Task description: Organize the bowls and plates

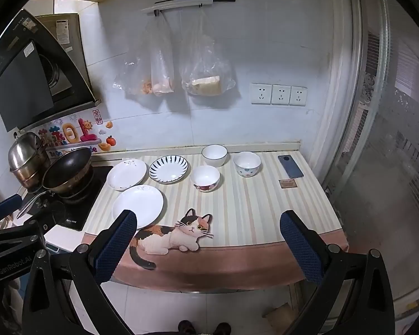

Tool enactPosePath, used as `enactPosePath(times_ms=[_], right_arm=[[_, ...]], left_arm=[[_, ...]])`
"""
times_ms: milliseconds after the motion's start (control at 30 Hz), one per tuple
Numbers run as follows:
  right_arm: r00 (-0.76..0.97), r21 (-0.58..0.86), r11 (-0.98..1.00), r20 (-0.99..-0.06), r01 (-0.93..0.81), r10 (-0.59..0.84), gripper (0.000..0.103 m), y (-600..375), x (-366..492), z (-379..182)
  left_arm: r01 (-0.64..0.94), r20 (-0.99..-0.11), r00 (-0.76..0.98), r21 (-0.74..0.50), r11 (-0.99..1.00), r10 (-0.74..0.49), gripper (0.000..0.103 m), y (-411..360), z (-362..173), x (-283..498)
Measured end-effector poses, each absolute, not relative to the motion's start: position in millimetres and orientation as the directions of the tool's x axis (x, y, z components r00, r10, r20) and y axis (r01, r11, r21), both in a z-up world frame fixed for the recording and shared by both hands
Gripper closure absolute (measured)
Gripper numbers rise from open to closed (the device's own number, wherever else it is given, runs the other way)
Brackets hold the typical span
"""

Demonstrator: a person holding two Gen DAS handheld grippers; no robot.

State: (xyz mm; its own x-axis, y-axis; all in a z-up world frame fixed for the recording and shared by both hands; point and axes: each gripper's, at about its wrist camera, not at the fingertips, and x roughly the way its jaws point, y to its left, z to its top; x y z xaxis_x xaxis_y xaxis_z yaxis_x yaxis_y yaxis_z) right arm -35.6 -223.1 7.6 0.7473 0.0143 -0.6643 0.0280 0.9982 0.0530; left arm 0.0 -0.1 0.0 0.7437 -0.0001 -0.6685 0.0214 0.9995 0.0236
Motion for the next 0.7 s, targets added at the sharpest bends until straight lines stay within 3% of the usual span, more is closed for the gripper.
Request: enactPosePath(times_ms=[700], right_arm=[[0.741,0.054,0.998,-0.671,0.028,0.016,0.000,-216,-25,10]], left_arm=[[0.013,-0.672,0.741,0.019,1.000,0.003,0.000,6,-1,10]])
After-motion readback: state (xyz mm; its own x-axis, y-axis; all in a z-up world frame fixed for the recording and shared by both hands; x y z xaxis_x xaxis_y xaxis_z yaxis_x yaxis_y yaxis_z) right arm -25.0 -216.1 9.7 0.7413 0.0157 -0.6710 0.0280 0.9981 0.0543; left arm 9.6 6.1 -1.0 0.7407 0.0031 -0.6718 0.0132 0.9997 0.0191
